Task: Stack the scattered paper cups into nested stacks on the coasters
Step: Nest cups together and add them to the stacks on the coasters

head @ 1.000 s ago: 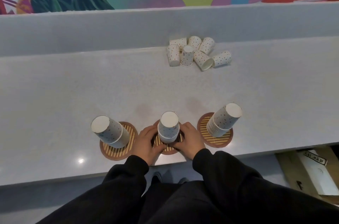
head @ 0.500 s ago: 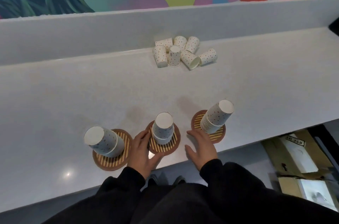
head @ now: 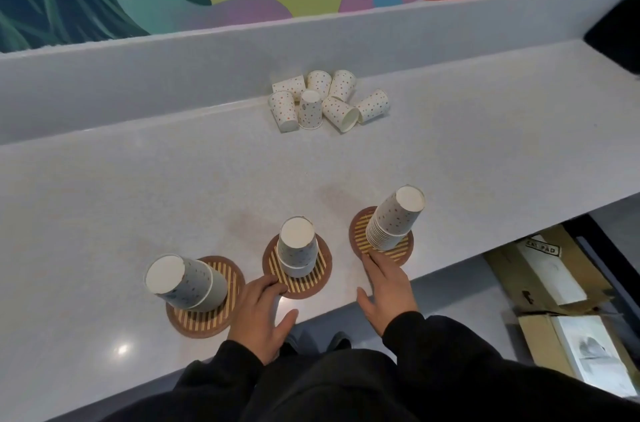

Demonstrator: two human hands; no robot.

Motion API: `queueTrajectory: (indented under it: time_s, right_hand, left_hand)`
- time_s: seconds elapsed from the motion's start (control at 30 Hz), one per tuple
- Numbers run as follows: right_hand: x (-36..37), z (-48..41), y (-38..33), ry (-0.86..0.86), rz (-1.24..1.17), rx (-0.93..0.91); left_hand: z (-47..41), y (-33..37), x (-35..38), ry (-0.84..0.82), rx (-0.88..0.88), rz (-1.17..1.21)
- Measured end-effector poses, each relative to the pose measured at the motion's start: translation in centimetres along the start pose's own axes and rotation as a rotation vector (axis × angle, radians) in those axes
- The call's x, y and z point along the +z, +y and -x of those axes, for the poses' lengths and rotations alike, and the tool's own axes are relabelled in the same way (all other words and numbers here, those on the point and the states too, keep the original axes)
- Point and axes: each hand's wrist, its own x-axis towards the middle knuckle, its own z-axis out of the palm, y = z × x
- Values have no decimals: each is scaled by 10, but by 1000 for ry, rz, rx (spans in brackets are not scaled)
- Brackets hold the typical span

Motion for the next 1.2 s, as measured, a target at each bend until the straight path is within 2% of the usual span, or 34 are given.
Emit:
queueTrajectory:
  time_s: [0.3,0.77,0.87,0.93,1.07,1.2]
  right_hand:
    - [-1,1,-5,-22,15,-36]
    - [-3,3,-4,-20,23,-36]
    - [-13,7,-8,-25,-85,-76]
    - [-30,12,-14,-18,-217,-154]
    - [-95,19,-35,226,-432,-366]
    - [-188,-2,-64,465,-572,-411]
  left_hand:
    - [0,-1,-1,-30,-11,-8]
    - [0,-2,2,34,34,-20]
    - [2,2,-3,44,44,29]
    - [2,15,-18,113,106,82]
    - [-7,79,-80,389,181,302]
    - [-32,157,-173,438,182,587]
